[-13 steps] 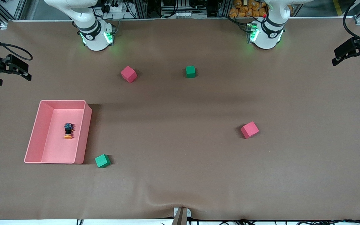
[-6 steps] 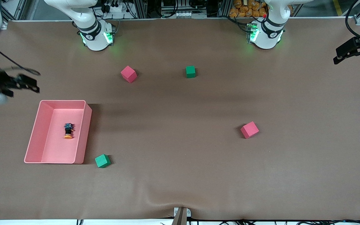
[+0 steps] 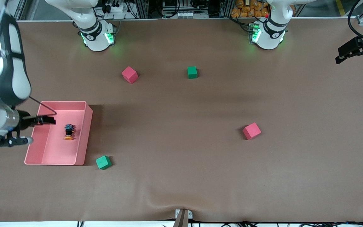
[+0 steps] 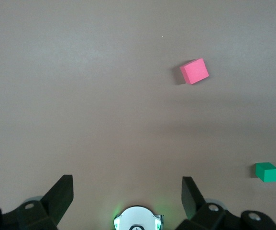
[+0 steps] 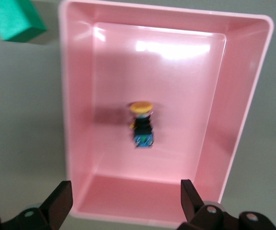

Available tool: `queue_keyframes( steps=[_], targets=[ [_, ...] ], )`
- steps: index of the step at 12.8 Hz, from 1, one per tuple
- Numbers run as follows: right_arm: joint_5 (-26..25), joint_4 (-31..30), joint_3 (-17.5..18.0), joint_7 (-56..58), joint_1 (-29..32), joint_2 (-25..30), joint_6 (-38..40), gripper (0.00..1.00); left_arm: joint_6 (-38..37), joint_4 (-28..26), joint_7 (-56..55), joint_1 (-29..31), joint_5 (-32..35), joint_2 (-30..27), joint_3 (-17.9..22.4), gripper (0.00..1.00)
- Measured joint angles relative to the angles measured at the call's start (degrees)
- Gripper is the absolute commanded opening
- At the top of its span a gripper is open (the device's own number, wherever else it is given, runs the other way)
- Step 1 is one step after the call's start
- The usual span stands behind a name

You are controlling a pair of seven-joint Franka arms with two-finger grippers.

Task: Place and upright button with both arms
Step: 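Reach the right gripper into the pink tray toward the yellow button, then close the right gripper around the button's blue base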

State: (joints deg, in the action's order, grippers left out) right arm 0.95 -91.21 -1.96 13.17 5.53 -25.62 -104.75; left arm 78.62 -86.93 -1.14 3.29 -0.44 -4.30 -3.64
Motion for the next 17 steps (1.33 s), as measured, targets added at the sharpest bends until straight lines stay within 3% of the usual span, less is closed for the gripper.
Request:
queue_keyframes(
  steps=[6,13,17],
  targets=[
    [0.02,-5.13,0.02,0.72,0.87,-5.58,-11.35,1.0,0.0,0.08,0.0,0.85,0.0,0.01,0.14,1.0],
    [1.56,-7.57,0.0,0.72,1.52,-8.75,-14.34,1.0,-0.08,0.16,0.04,2.13,0.0,-0.02,0.18,1.0],
    [2.2,-11.74,0.12,0.72,1.53,-9.49,-21.68,0.98,-1.09,0.2,0.04,2.15,0.0,-0.07,0.18,1.0]
  ],
)
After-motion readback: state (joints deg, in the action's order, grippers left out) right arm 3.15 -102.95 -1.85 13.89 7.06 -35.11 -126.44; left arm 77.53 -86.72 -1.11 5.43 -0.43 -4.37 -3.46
